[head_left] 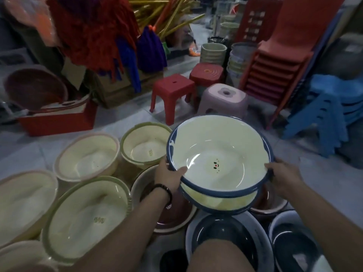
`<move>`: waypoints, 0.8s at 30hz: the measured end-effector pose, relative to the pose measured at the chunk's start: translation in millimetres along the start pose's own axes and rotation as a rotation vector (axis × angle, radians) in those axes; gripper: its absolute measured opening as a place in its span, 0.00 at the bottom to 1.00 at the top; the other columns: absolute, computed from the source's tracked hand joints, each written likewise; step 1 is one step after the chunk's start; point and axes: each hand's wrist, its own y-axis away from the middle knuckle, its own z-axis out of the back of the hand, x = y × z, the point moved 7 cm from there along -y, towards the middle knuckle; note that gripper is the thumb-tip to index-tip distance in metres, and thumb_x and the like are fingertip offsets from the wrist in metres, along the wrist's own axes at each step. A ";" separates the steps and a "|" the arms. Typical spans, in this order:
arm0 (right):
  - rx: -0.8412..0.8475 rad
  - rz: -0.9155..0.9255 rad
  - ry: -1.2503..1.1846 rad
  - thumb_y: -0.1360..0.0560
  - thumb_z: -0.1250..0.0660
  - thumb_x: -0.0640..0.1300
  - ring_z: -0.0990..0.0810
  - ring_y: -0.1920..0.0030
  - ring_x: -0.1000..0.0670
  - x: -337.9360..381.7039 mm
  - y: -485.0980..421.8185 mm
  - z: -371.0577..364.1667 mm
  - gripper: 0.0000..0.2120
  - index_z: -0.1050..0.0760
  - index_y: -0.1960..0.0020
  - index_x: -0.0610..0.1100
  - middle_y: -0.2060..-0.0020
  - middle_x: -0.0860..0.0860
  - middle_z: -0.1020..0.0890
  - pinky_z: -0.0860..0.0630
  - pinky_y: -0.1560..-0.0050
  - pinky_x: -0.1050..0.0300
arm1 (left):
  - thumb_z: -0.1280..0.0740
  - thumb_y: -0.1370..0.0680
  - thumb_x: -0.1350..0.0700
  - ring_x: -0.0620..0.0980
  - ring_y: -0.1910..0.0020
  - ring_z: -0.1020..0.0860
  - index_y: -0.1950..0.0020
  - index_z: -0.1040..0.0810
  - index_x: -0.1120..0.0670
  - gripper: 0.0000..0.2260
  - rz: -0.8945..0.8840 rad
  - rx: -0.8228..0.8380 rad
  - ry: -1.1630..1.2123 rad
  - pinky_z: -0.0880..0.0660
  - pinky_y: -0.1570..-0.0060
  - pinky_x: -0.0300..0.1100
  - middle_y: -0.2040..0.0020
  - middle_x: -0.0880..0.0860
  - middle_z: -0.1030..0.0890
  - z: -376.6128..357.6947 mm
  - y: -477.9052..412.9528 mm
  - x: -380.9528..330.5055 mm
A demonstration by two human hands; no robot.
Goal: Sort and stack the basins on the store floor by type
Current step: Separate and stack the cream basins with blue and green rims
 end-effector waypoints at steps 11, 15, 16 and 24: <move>-0.018 -0.082 0.134 0.18 0.35 0.30 0.19 0.54 0.40 -63.4 -20.0 0.6 0.22 0.23 0.36 0.56 0.50 0.45 0.17 0.19 0.51 0.43 | 0.25 0.25 0.53 0.50 0.40 0.19 0.27 0.27 0.44 0.27 0.063 -0.008 -0.101 0.23 0.35 0.50 0.40 0.45 0.17 -40.5 -10.2 71.0; -0.021 -0.132 0.216 0.18 0.36 0.29 0.21 0.53 0.40 -80.5 -28.4 1.9 0.21 0.24 0.37 0.55 0.51 0.47 0.19 0.20 0.46 0.31 | 0.27 0.24 0.55 0.52 0.39 0.19 0.24 0.31 0.46 0.30 0.102 0.003 -0.159 0.25 0.33 0.49 0.39 0.47 0.17 -46.0 -11.3 84.1; -0.014 -0.139 0.245 0.19 0.36 0.28 0.21 0.53 0.41 -84.1 -29.5 1.4 0.22 0.24 0.37 0.54 0.52 0.48 0.19 0.19 0.45 0.30 | 0.27 0.24 0.56 0.53 0.37 0.20 0.22 0.33 0.47 0.31 0.117 0.011 -0.178 0.25 0.31 0.50 0.38 0.48 0.17 -46.5 -12.6 87.2; 0.073 -0.182 0.358 0.20 0.37 0.29 0.21 0.50 0.40 -111.8 -32.6 -1.7 0.23 0.27 0.33 0.52 0.46 0.44 0.20 0.18 0.59 0.46 | 0.25 0.25 0.55 0.56 0.33 0.22 0.20 0.37 0.48 0.36 0.202 0.085 -0.323 0.27 0.29 0.55 0.32 0.51 0.20 -45.0 -30.3 99.7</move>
